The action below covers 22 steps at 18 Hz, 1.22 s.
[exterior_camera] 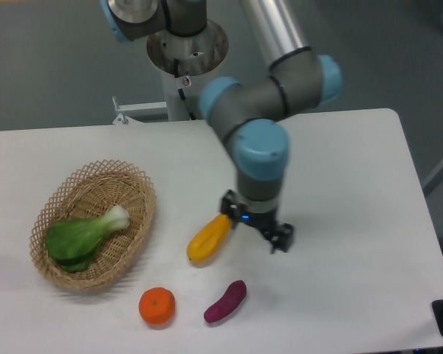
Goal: Pick up the green vegetable from the basket
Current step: 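Move the open gripper over the basket toward the green bok choy, then lower the gripper onto the bok choy and close on its leaves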
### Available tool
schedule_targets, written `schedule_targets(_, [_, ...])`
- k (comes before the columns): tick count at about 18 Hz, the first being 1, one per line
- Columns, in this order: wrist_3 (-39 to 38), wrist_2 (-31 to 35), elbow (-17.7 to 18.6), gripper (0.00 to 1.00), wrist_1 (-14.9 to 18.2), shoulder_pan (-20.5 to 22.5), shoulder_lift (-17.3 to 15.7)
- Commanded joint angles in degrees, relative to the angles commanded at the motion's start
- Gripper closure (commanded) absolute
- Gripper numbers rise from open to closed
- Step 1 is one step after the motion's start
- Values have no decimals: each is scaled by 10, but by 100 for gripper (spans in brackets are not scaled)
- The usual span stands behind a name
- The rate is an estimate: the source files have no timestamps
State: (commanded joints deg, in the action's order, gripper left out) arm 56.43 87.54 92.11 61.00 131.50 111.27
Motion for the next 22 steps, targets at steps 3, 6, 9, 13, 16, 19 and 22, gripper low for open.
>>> schedule_targets(3, [-22,-4,8,0,0,-47,-5])
schedule_targets(6, [-59,-3,7,0,-1,-82,-4])
schedule_targets(9, [-81,-2,8,0,-1,-116,1])
schedule_targets(13, [-94,-1,21,0,-3,-149,16])
schedule_targets(16, [-95,-1,43,0,-5,-166,18])
schedule_targets(19, [-98,-2,45,0,-8,-177,31])
schedule_targets(22, [-119,-3,46,0,-14,-191,41])
